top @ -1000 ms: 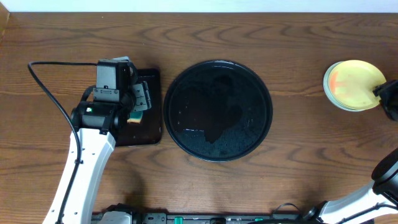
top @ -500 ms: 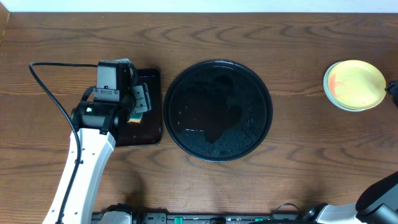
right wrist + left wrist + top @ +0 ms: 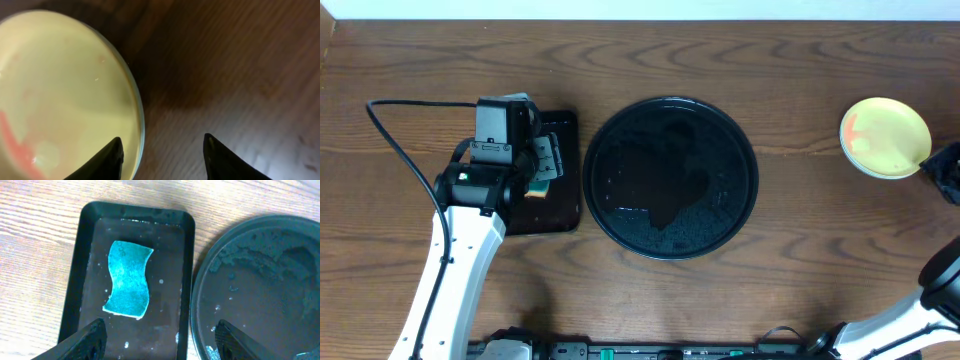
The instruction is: Clean dirty plates on tray and stack at the side
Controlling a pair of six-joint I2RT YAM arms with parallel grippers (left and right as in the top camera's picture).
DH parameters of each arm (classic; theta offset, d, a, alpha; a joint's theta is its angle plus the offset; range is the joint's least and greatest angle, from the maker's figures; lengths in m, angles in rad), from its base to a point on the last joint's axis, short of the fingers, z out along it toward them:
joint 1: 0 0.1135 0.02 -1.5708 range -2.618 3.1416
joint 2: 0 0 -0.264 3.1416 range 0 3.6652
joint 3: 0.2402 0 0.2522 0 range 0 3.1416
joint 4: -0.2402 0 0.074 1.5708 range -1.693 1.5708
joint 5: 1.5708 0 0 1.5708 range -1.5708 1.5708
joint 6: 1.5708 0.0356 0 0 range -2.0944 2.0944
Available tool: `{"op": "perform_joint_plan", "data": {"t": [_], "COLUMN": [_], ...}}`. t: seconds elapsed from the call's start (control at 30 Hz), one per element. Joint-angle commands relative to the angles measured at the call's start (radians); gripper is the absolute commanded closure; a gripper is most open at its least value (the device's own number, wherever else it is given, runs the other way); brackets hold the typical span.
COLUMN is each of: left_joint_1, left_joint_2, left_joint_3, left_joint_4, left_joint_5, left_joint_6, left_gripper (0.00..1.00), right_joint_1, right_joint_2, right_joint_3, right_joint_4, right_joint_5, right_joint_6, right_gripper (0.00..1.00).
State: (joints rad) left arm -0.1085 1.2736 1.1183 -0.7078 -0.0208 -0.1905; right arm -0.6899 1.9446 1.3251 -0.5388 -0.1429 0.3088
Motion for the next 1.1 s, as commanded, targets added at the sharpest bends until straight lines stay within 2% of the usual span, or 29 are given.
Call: {"op": "perform_joint_plan", "data": {"t": [0.0, 0.17, 0.37, 0.53, 0.6, 0.7, 0.87, 0.9, 0.97, 1.07], "left_joint_1": [0.000, 0.000, 0.000, 0.000, 0.000, 0.000, 0.000, 0.000, 0.000, 0.000], "left_joint_2": [0.000, -0.033, -0.190, -0.340, -0.406, -0.542, -0.759, -0.796, -0.874, -0.943], "left_joint_3": [-0.003, -0.003, -0.003, -0.004, -0.015, -0.086, -0.241, -0.270, -0.328, -0.375], "left_joint_4": [0.002, 0.000, -0.040, -0.151, -0.182, -0.178, -0.179, -0.181, -0.179, -0.166], "left_joint_5": [0.010, 0.010, 0.010, 0.066, 0.124, 0.230, 0.245, 0.246, 0.268, 0.282], "left_joint_6": [-0.005, -0.005, 0.014, 0.014, 0.018, 0.012, -0.023, -0.040, -0.069, -0.078], "left_gripper": [0.30, 0.30, 0.30, 0.30, 0.30, 0.30, 0.30, 0.30, 0.30, 0.29], "right_joint_1": [0.013, 0.063, 0.213, 0.415, 0.515, 0.713, 1.004, 1.055, 1.129, 1.194], "right_joint_2": [0.027, -0.034, -0.303, -0.568, -0.660, -0.797, -0.996, -1.041, -1.120, -1.215], "right_joint_3": [0.003, 0.003, 0.003, 0.003, 0.002, -0.009, -0.154, -0.201, -0.288, -0.382], "right_joint_4": [-0.005, -0.087, -0.153, -0.220, -0.270, -0.378, -0.385, -0.381, -0.368, -0.351], "right_joint_5": [-0.107, -0.252, -0.247, -0.212, -0.172, -0.057, 0.127, 0.164, 0.184, 0.184], "right_joint_6": [0.008, -0.028, -0.045, -0.068, -0.087, -0.090, -0.065, -0.047, -0.025, 0.016], "right_gripper": [0.57, 0.60, 0.56, 0.54, 0.58, 0.66, 0.67, 0.66, 0.56, 0.36]}}
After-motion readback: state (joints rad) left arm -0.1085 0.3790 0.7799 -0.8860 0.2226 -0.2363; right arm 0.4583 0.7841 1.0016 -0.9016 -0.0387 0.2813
